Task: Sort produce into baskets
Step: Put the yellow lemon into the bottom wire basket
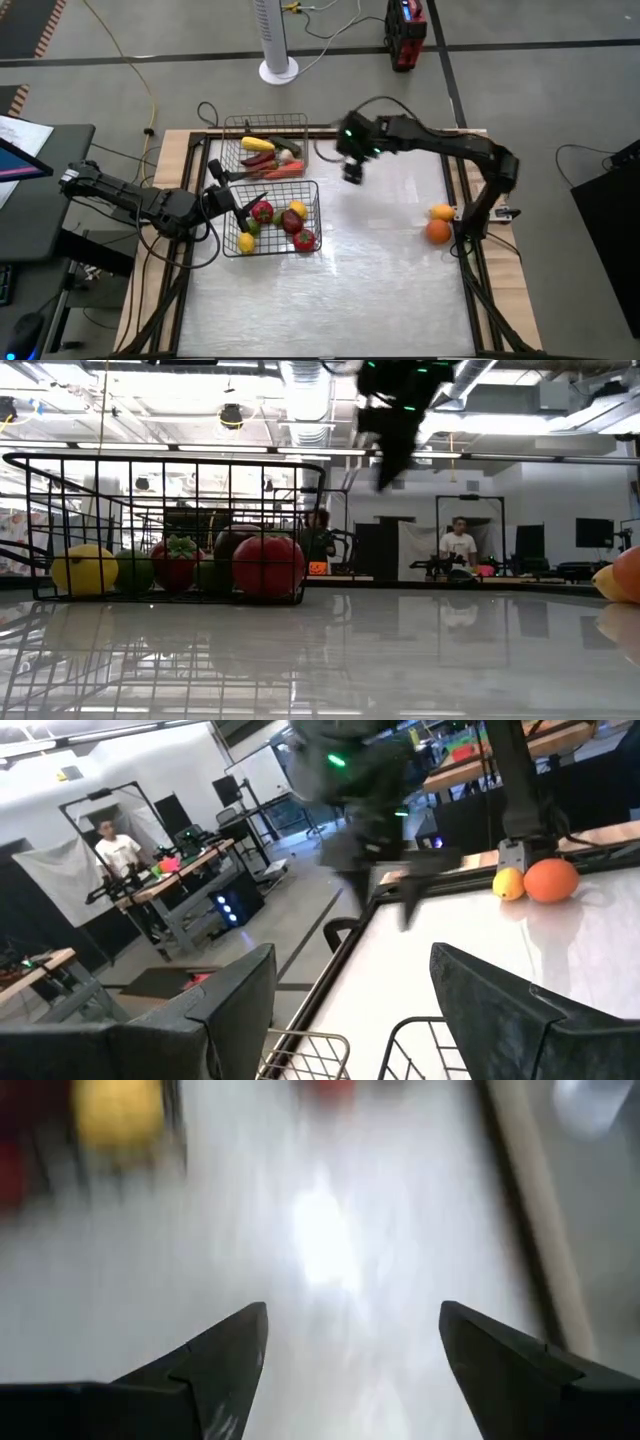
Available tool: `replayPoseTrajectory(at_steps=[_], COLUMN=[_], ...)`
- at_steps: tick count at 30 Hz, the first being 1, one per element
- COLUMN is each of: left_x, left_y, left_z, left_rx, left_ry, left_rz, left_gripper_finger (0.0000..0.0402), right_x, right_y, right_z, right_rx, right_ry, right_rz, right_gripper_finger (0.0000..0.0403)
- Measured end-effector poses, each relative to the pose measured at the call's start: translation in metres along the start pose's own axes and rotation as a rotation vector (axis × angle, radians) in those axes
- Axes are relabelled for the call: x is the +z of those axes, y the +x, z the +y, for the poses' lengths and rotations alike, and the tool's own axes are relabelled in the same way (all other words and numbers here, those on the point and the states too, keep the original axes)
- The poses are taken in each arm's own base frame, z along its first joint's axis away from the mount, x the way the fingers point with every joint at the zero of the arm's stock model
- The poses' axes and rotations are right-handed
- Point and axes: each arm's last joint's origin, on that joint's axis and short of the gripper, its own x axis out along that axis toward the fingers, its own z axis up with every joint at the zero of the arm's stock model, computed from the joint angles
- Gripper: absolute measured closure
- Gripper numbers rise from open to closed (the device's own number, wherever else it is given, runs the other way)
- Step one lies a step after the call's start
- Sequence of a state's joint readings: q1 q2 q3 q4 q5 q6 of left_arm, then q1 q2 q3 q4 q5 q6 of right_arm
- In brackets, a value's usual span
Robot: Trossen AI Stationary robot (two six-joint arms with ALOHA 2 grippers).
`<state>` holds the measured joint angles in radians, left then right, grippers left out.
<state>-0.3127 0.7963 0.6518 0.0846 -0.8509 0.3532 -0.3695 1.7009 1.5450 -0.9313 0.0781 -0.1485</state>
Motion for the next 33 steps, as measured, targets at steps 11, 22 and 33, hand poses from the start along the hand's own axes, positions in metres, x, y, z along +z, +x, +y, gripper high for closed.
replayPoseTrajectory(at_steps=[11,22,33], left_x=[0.000,0.000,-0.002], left_y=[0.000,0.000,0.000], left_z=[0.000,0.000,-0.001], left_rx=[0.002,0.001,-0.003], left_ry=[-0.051,-0.063,-0.057], left_rz=[-0.002,-0.001,0.013], left_gripper_finger=[0.0148,0.0148,0.0148], right_x=[-0.133,-0.205,-0.208], right_y=[-0.009,0.020,0.027], right_z=[0.021,0.026,0.027], right_rx=[-0.054,-0.048,-0.054], right_ry=[0.216,0.251,0.319], right_rz=[0.436,0.753,0.848], right_gripper_finger=[0.0081,0.0074,0.0074])
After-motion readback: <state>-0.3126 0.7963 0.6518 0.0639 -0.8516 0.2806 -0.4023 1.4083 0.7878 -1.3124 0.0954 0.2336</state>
